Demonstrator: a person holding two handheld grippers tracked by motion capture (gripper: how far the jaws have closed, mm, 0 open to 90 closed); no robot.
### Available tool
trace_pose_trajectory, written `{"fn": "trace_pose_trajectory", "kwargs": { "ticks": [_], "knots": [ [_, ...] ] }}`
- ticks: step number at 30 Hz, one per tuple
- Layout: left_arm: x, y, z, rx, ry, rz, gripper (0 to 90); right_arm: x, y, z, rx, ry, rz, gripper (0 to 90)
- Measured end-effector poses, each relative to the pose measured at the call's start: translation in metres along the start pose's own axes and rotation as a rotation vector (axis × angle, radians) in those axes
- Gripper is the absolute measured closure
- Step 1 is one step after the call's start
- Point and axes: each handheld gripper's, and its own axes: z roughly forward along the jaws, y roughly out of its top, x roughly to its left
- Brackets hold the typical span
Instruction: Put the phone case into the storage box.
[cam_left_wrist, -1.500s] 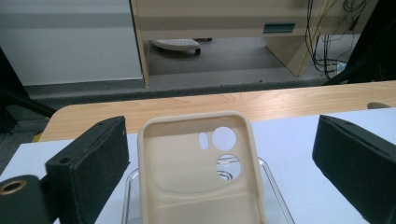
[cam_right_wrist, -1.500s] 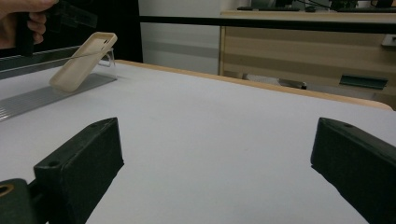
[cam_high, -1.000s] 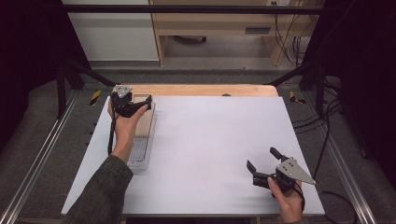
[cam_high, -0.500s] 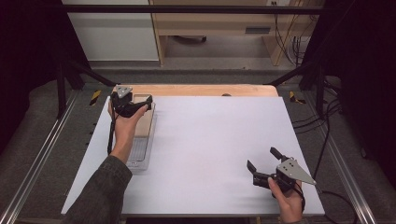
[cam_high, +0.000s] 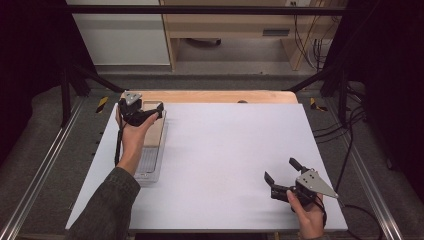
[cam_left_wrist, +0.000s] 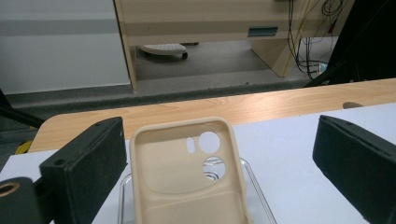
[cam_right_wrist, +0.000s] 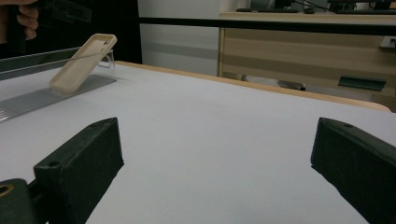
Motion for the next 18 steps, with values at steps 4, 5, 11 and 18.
{"fn": "trace_pose_trajectory", "kwargs": {
  "ticks": [4, 5, 11, 18],
  "knots": [
    [-0.002, 0.0, 0.0, 0.003, -0.015, 0.015, 2.6, 0.0, 0.0, 0.0, 0.0, 0.001, -0.001, 2.3],
    [-0.002, 0.0, 0.0, 0.004, -0.021, 0.016, 2.6, 0.0, 0.0, 0.0, -0.001, 0.001, -0.002, 2.3],
    [-0.007, 0.0, -0.002, 0.008, -0.05, 0.039, 2.6, 0.0, 0.0, 0.001, 0.001, 0.002, -0.001, 2.3],
    [-0.012, 0.002, -0.007, 0.0, -0.081, 0.048, 2.6, 0.001, -0.001, 0.001, 0.003, 0.005, -0.001, 2.3]
  ]
}}
